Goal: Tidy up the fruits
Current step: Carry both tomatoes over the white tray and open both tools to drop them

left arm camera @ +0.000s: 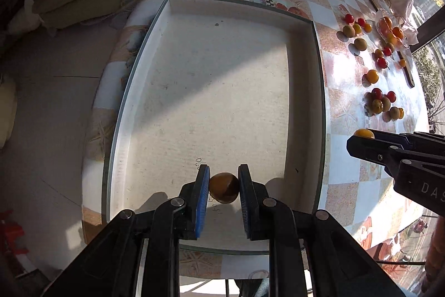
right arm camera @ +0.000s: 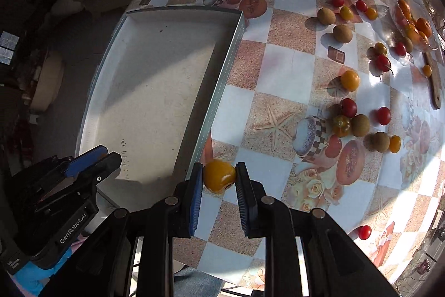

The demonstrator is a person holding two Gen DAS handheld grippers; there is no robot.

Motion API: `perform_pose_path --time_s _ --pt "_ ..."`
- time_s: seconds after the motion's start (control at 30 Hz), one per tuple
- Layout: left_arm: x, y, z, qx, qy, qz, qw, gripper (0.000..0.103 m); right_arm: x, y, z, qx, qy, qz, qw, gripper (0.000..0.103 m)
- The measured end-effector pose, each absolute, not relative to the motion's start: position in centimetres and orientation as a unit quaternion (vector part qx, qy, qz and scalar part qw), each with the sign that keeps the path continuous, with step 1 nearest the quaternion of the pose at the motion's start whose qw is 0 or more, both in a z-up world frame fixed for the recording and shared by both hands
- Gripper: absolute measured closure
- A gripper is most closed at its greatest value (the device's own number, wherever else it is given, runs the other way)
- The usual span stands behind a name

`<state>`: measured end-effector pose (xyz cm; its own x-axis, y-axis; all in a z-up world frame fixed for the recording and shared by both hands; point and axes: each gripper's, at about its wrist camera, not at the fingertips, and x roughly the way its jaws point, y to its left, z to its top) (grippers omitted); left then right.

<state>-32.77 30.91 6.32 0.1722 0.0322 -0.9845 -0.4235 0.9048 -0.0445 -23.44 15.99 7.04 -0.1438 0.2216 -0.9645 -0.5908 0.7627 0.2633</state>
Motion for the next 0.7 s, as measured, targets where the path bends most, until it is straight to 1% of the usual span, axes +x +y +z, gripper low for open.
perform_pose_path --time_s 0.17,0.4,0.47,0.5,0.53,0.57,0.63,0.67,0.7 --pt "-33.9 34.0 4.6 -0.15 0.632 0.181 0.739 0.081 -25.0 20.8 4.8 -0.154 0.696 0.34 0.613 0.078" --pt "-34.6 34.9 3.1 -0.13 0.636 0.191 0.736 0.08 -25.7 24.4 1.6 -0.185 0.703 0.335 0.599 0.077" --pt "-34.6 34.9 2.7 -0.132 0.639 0.192 0.733 0.062 -25.8 25.1 0.6 -0.197 0.705 0.33 0.596 0.077" --pt "-34.7 34.8 2.6 -0.129 0.636 0.197 0.735 0.037 -25.8 25.2 0.4 -0.199 0.706 0.328 0.596 0.077" --pt "-34.8 34.7 2.7 -0.124 0.63 0.201 0.74 0.027 -25.9 25.3 0.4 -0.201 0.703 0.329 0.598 0.077" --pt "-34.8 34.6 2.8 -0.123 0.626 0.196 0.745 0.027 -26.0 25.5 0.4 -0.206 0.7 0.331 0.599 0.075" --pt "-34.8 34.3 2.6 -0.114 0.633 0.194 0.741 0.027 -26.3 25.8 0.3 -0.212 0.696 0.338 0.597 0.068" --pt "-35.3 34.3 2.5 -0.112 0.636 0.194 0.739 0.027 -26.3 25.9 0.3 -0.211 0.696 0.341 0.596 0.058" --pt "-35.3 34.2 2.4 -0.112 0.639 0.194 0.736 0.027 -26.4 26.1 0.4 -0.211 0.696 0.342 0.595 0.046"
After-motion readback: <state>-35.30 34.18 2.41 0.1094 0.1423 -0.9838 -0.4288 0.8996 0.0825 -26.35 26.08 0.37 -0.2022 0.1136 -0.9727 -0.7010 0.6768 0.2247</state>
